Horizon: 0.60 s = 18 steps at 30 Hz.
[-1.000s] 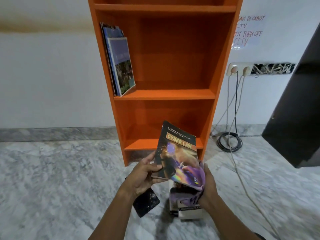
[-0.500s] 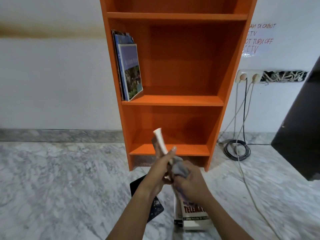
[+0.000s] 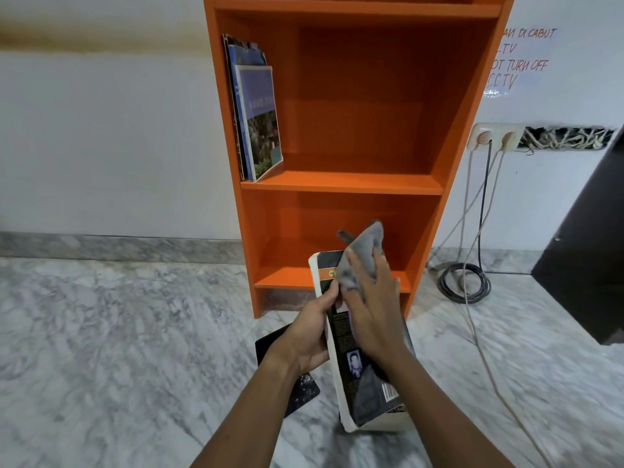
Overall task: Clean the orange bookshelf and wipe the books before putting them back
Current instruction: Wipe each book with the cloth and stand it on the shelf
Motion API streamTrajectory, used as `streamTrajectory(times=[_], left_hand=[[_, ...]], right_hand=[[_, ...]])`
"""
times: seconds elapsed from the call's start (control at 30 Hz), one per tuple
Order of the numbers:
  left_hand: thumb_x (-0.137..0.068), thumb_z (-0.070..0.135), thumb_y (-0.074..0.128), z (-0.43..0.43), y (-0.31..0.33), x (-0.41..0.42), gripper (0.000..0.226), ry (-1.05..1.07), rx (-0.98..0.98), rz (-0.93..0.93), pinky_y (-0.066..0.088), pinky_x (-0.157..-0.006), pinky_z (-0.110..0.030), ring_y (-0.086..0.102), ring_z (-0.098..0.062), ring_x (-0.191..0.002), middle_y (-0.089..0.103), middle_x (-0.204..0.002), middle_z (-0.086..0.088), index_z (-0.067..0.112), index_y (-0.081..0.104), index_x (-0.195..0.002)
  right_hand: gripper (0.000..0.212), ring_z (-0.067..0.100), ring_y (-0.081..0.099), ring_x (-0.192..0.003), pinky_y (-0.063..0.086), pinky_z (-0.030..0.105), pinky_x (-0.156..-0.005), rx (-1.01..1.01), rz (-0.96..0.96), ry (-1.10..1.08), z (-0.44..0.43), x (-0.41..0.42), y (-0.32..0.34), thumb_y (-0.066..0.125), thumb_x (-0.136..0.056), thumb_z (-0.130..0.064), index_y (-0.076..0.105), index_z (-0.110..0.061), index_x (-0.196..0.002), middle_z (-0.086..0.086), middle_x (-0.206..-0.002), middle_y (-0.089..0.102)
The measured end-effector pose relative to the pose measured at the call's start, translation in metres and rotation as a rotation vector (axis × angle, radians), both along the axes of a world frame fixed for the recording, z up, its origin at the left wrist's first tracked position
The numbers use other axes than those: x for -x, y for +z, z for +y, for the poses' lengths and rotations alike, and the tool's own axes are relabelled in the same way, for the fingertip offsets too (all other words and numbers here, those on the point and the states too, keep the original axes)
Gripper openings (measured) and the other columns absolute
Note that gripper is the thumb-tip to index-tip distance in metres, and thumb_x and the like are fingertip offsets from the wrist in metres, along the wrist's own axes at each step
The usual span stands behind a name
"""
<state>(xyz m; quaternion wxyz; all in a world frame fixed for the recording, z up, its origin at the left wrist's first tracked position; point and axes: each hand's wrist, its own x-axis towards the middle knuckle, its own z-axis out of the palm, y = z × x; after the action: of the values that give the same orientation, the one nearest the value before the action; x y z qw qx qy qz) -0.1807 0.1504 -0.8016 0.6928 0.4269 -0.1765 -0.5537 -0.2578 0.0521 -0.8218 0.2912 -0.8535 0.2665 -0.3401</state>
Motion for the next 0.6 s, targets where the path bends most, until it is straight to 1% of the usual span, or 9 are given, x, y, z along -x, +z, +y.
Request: streamTrajectory(times=[0.1, 0.17, 0.23, 0.3, 0.4, 0.47, 0.5, 0.53, 0.6], left_hand=[[-0.106, 0.038, 0.039, -0.001, 0.001, 0.004, 0.043, 0.030, 0.002, -0.027, 0.055, -0.093, -0.041, 0.070, -0.029, -0.109, 0.072, -0.120, -0.015, 0.013, 0.071, -0.121], [-0.107, 0.037, 0.037, -0.002, -0.001, 0.004, 0.044, 0.049, 0.031, -0.018, 0.056, -0.088, -0.041, 0.073, -0.027, -0.099, 0.075, -0.112, -0.014, 0.014, 0.075, -0.111], [-0.108, 0.037, 0.035, -0.002, -0.002, 0.001, 0.049, 0.092, 0.069, -0.006, 0.057, -0.088, -0.041, 0.073, -0.026, -0.099, 0.075, -0.111, -0.014, 0.014, 0.079, -0.104], [-0.107, 0.038, 0.035, -0.003, -0.005, -0.004, 0.055, 0.150, 0.103, 0.021, 0.057, -0.091, -0.042, 0.073, -0.028, -0.101, 0.075, -0.112, -0.015, 0.014, 0.082, -0.098], [-0.106, 0.043, 0.036, -0.003, -0.005, -0.013, 0.058, 0.242, 0.138, 0.074, 0.058, -0.089, -0.047, 0.072, -0.034, -0.102, 0.073, -0.115, -0.020, 0.009, 0.081, -0.099], [-0.106, 0.044, 0.036, -0.002, -0.005, -0.021, 0.057, 0.331, 0.150, 0.100, 0.061, -0.082, -0.047, 0.073, -0.036, -0.097, 0.073, -0.112, -0.021, 0.005, 0.077, -0.105], [-0.106, 0.044, 0.036, -0.002, -0.003, -0.026, 0.055, 0.377, 0.162, 0.096, 0.062, -0.080, -0.047, 0.073, -0.036, -0.095, 0.073, -0.111, -0.021, 0.004, 0.074, -0.111], [-0.106, 0.044, 0.036, -0.001, -0.001, -0.033, 0.055, 0.414, 0.176, 0.086, 0.062, -0.081, -0.048, 0.073, -0.036, -0.096, 0.073, -0.112, -0.022, 0.002, 0.070, -0.118], [-0.105, 0.046, 0.038, 0.002, 0.001, -0.046, 0.056, 0.462, 0.189, 0.081, 0.057, -0.090, -0.055, 0.070, -0.039, -0.103, 0.070, -0.118, -0.023, 0.001, 0.064, -0.127]], right_hand=[[0.055, 0.021, 0.027, -0.149, 0.025, 0.049, -0.120, -0.139, -0.104, -0.147, -0.012, -0.002, 0.005, 0.035, -0.099, -0.051, 0.031, -0.041, -0.153, -0.002, -0.163, 0.027], [0.048, 0.024, 0.044, -0.134, 0.039, 0.041, -0.101, -0.268, -0.151, -0.206, -0.020, 0.000, 0.003, 0.040, -0.102, -0.047, 0.042, -0.030, -0.147, 0.002, -0.149, 0.044], [0.039, 0.024, 0.053, -0.121, 0.037, 0.037, -0.088, -0.321, -0.097, -0.243, -0.025, 0.001, 0.000, 0.040, -0.104, -0.047, 0.050, -0.030, -0.138, 0.002, -0.133, 0.052], [0.038, 0.018, 0.054, -0.114, 0.038, 0.038, -0.088, -0.323, -0.066, -0.258, -0.022, 0.004, -0.003, 0.038, -0.104, -0.051, 0.052, -0.038, -0.137, -0.006, -0.124, 0.056], [0.034, 0.012, 0.051, -0.108, 0.037, 0.036, -0.091, -0.382, -0.058, -0.265, -0.016, 0.008, -0.014, 0.038, -0.104, -0.051, 0.055, -0.045, -0.133, -0.018, -0.116, 0.056], [0.042, 0.018, 0.058, -0.107, 0.044, 0.043, -0.096, -0.560, -0.011, -0.268, -0.010, 0.009, -0.021, 0.039, -0.098, -0.064, 0.061, -0.042, -0.126, -0.012, -0.116, 0.064], [0.049, 0.022, 0.062, -0.106, 0.046, 0.047, -0.099, -0.701, -0.033, -0.240, -0.008, 0.010, -0.023, 0.042, -0.094, -0.068, 0.065, -0.036, -0.123, -0.006, -0.116, 0.068], [0.047, 0.022, 0.065, -0.102, 0.047, 0.048, -0.101, -0.871, -0.099, -0.192, -0.008, 0.012, -0.023, 0.048, -0.094, -0.065, 0.068, -0.028, -0.117, -0.003, -0.112, 0.071], [0.028, 0.023, 0.070, -0.094, 0.052, 0.047, -0.098, -1.206, -0.260, -0.026, -0.009, 0.022, -0.023, 0.060, -0.097, -0.043, 0.072, -0.018, -0.102, 0.002, -0.101, 0.075]])
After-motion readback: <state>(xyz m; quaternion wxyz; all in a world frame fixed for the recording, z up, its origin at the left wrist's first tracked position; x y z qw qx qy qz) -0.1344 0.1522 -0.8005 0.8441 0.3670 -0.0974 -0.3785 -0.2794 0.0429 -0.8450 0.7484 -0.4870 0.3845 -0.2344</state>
